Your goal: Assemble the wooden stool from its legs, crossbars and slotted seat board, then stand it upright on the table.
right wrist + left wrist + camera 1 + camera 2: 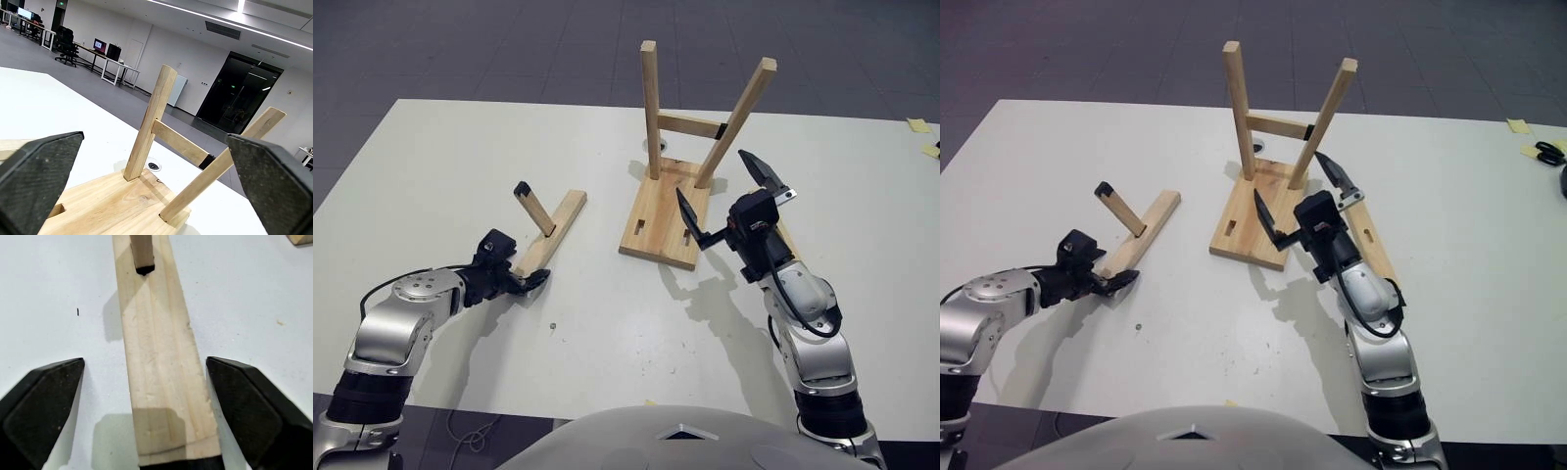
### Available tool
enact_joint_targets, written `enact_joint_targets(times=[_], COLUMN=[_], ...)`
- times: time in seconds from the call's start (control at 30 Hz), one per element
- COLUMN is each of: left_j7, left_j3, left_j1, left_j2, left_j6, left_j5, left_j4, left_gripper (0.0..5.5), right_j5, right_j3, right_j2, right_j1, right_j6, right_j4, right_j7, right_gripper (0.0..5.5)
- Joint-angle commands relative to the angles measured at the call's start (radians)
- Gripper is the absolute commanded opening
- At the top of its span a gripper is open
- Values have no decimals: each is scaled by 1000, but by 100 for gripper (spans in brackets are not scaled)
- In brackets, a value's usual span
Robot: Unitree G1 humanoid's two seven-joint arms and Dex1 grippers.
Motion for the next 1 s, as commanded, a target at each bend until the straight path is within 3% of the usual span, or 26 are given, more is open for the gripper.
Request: enact_joint_targets(times=[0.03,0.23,0.33,0.43,0.6,0.73,0.87,1.0], left_j7=[-59,-109,-99,-33,168,349,442,449], left_j3=[-39,-79,-70,9,202,309,285,206], left_j1=[25,7,-19,-54,-60,-198,-332,-461], left_j2=[64,128,106,48,-113,-235,-283,-311], left_j6=[12,-60,-80,-70,-34,-101,-233,-388], left_j5=[42,121,134,116,90,102,167,229], left_j4=[25,48,60,51,-74,-126,-172,-147], left_gripper=[393,297,257,215,207,206,206,206], right_j5=[-16,-34,-34,-18,45,147,251,541], right_j3=[11,13,7,-9,-33,-112,-181,-345], right_j2=[12,31,30,22,6,8,12,58], right_j1=[-5,-5,-15,-45,-186,-273,-344,-470], right_j6=[4,5,0,-7,-20,23,94,283], right_j4=[-1,7,19,48,160,214,219,176], right_j7=[-10,-31,-31,-15,55,80,89,17], right_gripper=[540,540,540,540,540,540,540,540])
